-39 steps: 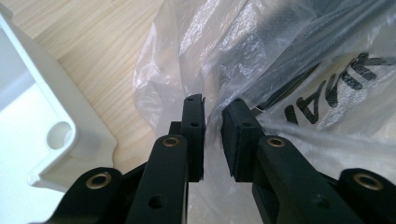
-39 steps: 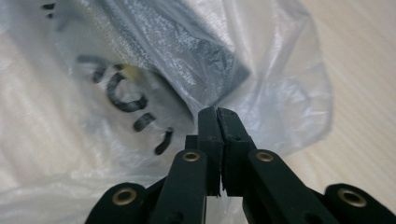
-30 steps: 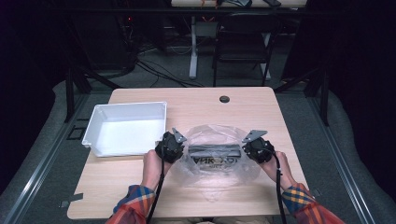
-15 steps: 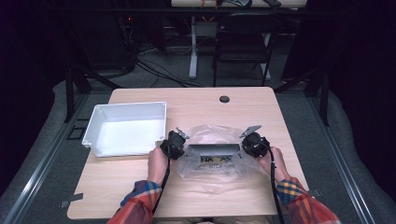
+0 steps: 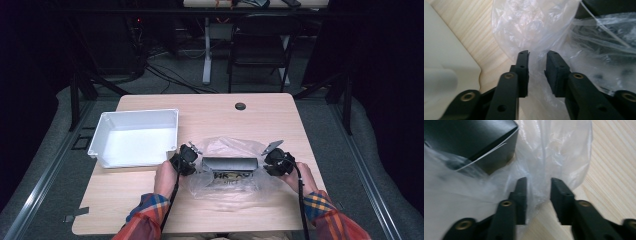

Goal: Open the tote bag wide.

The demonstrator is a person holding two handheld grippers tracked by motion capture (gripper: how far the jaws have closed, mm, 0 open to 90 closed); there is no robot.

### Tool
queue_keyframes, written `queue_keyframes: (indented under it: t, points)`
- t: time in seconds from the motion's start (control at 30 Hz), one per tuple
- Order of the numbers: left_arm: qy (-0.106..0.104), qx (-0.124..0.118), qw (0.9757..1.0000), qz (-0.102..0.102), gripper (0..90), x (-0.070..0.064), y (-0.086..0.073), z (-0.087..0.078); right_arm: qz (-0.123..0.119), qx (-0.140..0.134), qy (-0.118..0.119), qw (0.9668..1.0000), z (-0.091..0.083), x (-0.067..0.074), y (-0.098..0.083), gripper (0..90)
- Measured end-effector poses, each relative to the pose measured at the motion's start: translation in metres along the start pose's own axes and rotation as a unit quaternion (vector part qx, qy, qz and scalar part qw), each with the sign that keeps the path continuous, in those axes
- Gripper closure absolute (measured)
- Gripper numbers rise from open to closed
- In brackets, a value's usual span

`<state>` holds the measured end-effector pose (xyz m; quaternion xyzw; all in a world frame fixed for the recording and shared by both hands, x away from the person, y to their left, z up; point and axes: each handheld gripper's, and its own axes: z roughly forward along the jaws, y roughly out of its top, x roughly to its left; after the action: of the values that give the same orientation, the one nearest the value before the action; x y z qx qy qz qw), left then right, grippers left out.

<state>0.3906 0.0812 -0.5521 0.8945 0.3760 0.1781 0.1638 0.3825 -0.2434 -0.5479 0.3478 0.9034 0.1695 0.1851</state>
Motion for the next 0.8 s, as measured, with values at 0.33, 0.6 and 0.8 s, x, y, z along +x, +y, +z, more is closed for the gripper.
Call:
queue_keyframes:
  t: [0.33, 0.6, 0.8]
  points:
    - [-0.020, -0.031, 0.9983, -0.045, 35.2, 0.018, -0.007, -0.036, 0.032, -0.049, 0.033, 0.9977, -0.029, -0.009, -0.005, 43.3]
    - [-0.023, -0.047, 0.9972, -0.053, 22.4, 0.021, -0.009, -0.061, 0.051, -0.080, 0.043, 0.9946, -0.044, -0.008, -0.005, 41.3]
    - [-0.027, -0.056, 0.9960, -0.064, 17.7, 0.026, -0.014, -0.070, 0.061, -0.091, 0.052, 0.9926, -0.053, -0.007, -0.007, 40.8]
